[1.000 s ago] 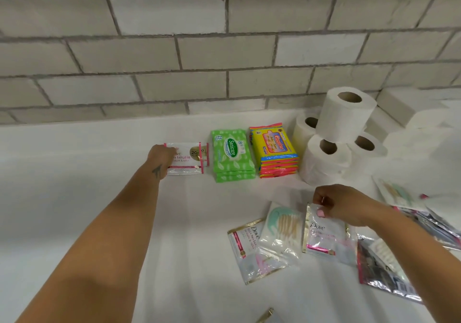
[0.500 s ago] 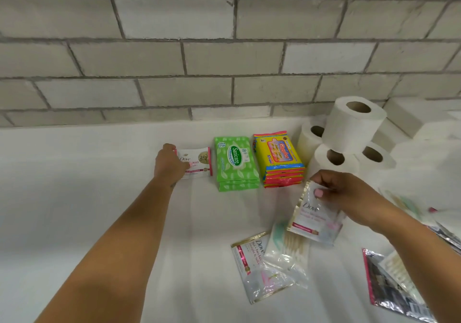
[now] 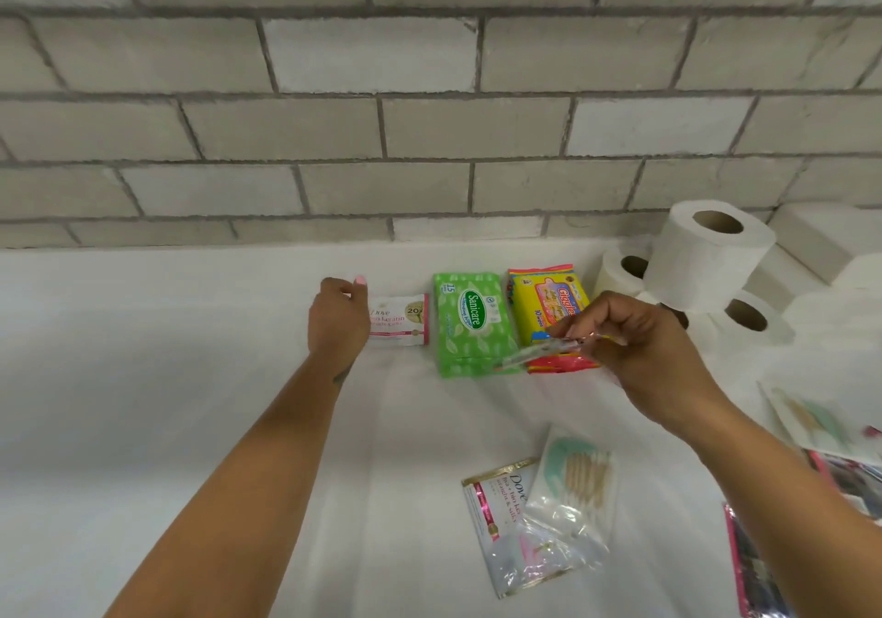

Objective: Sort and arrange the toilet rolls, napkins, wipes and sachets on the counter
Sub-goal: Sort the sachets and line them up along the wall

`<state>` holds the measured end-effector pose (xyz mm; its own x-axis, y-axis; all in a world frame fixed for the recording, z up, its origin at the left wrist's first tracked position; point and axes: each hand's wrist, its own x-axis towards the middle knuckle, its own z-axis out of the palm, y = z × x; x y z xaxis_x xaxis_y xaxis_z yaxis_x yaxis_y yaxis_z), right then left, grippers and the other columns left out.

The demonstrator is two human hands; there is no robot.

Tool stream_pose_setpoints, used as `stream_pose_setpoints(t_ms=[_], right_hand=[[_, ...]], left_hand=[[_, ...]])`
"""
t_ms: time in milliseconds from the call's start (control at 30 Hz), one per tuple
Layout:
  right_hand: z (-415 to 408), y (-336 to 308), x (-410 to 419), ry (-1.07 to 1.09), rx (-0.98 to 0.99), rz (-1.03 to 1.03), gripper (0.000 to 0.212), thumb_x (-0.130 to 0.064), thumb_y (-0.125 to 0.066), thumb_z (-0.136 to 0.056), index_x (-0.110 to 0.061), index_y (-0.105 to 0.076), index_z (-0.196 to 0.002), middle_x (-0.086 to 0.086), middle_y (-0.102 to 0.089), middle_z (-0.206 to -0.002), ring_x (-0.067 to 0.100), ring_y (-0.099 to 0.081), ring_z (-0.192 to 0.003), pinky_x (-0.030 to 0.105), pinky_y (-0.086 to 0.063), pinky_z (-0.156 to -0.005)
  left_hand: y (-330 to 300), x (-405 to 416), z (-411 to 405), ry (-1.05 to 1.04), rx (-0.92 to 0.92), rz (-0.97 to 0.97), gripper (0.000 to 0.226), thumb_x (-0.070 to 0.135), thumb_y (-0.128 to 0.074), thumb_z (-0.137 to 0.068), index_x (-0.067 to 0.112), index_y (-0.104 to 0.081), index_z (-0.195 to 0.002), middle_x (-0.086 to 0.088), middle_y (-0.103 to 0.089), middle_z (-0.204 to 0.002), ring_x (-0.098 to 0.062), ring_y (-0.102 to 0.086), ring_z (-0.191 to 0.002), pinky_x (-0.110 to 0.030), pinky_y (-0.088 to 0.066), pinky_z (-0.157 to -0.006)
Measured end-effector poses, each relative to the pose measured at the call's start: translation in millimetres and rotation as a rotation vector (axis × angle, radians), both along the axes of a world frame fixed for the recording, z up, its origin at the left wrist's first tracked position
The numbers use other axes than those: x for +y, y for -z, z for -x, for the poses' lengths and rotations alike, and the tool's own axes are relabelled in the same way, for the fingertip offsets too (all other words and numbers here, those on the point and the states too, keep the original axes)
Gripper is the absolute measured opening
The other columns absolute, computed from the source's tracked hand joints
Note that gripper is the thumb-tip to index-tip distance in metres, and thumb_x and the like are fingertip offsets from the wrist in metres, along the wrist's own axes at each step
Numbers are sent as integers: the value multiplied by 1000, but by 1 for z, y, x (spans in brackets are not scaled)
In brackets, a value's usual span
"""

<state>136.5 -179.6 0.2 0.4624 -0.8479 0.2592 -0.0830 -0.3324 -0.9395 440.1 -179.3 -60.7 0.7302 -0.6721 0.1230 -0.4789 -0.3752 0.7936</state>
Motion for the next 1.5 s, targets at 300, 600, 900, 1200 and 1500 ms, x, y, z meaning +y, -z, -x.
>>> stream_pose_setpoints(t_ms=[300,600,900,1200,1500], right_hand=[[-48,9,3,-35,-31,126,46,6,-47,-59,-36,-66,-53,-24,-70,-93,-2,-59,-108,19,-40,-101],[-69,22,-2,85,96,194,54,18,-53,-79,-35,-62,-81,-13,-62,-110,-7,-55,-105,16,-38,-94],[-102,2,-1,14,-135,-591,24,-13,-61,-89,-8,-49,-109,11,-62,-96,22,-63,-67,30,-57,-59],[-114,7,-6,-15,-131,-543,49,19,-57,-79,-13,-44,-114,18,-57,-108,25,-63,-87,31,-53,-64],[-124,17,-6,-85,44,-422,50,22,-51,-79,-16,-51,-111,13,-64,-91,20,-61,-77,38,-51,-69]], left_hand=[[-48,46,43,745,943,-177,42,50,-46,-87,19,-62,-109,-2,-68,-99,-20,-66,-92,-33,-56,-80],[-44,56,32,711,676,131,21,-4,-69,-77,11,-68,-92,0,-73,-87,-12,-68,-82,-24,-57,-74],[-31,61,29,701,47,601,16,54,-81,-55,44,-71,-63,25,-57,-99,2,-52,-105,-15,-42,-89],[-25,60,19,486,-118,585,46,5,-81,-64,35,-67,-96,12,-50,-111,-9,-52,-110,-10,-42,-88],[-38,73,9,473,582,164,22,17,-48,-97,18,-56,-117,-5,-68,-106,-16,-67,-83,-30,-58,-66]])
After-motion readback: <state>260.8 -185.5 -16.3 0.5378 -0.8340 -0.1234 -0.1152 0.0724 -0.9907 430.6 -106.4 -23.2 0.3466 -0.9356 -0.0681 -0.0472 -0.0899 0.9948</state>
